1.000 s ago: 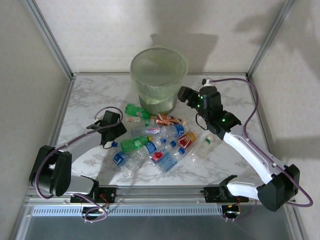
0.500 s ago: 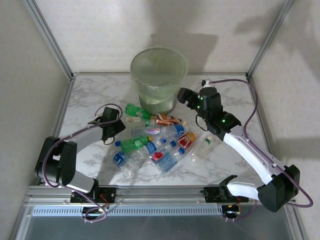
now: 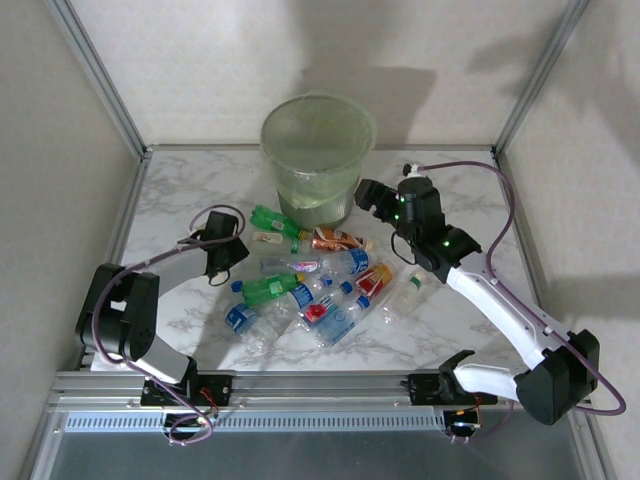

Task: Put the plastic bottles in the bin

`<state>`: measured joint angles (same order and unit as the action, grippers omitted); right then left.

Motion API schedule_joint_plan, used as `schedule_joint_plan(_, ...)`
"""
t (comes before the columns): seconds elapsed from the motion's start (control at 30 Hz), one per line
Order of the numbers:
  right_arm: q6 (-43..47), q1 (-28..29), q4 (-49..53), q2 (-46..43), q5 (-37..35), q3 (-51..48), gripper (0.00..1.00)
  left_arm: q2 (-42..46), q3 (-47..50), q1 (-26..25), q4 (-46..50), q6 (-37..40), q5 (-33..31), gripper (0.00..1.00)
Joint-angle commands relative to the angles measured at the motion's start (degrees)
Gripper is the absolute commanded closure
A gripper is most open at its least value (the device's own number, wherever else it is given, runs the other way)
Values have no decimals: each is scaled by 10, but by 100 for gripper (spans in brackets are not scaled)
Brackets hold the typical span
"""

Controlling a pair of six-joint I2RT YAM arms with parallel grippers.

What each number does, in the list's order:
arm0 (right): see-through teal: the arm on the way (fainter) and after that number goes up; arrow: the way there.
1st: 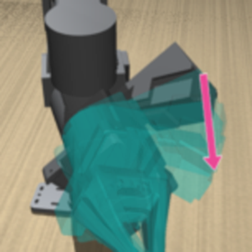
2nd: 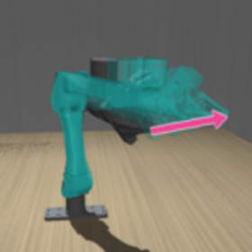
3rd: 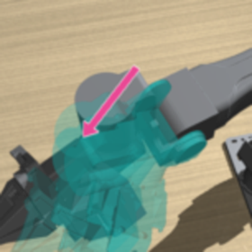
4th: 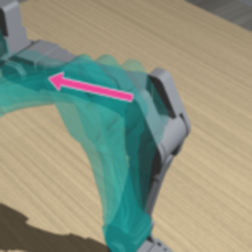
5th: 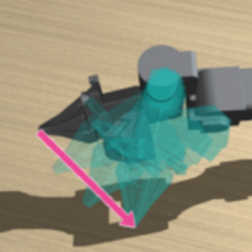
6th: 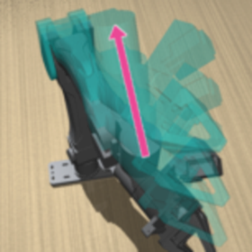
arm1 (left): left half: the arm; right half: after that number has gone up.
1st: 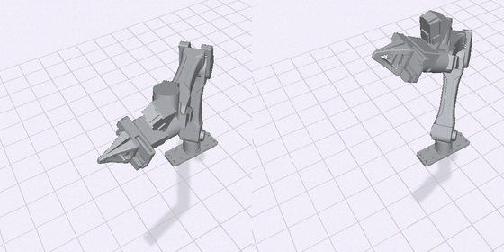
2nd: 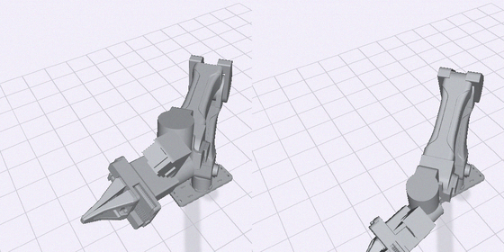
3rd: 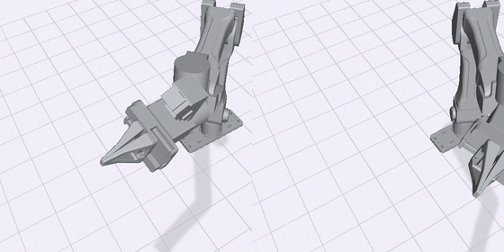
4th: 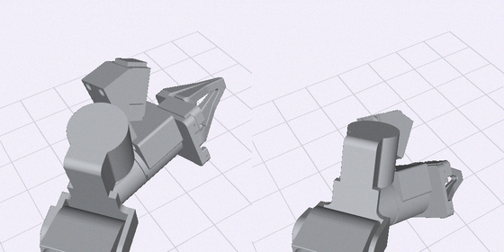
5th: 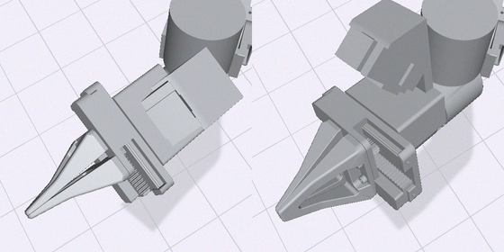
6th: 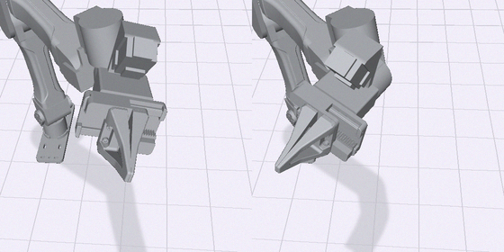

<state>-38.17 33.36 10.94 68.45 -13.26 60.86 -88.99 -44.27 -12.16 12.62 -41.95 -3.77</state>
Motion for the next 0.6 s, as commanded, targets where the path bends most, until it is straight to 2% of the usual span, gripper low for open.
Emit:
schedule_joint_plan(0.0, -4, -1, -3, -16, 2, -12, 10, 8, -12, 5, 11, 7, -7, 29)
schedule_joint_plan(0.57, -10, -1, -4, -37, -4, -36, 10, 55, -27, 5, 45, 16, -29, 33)
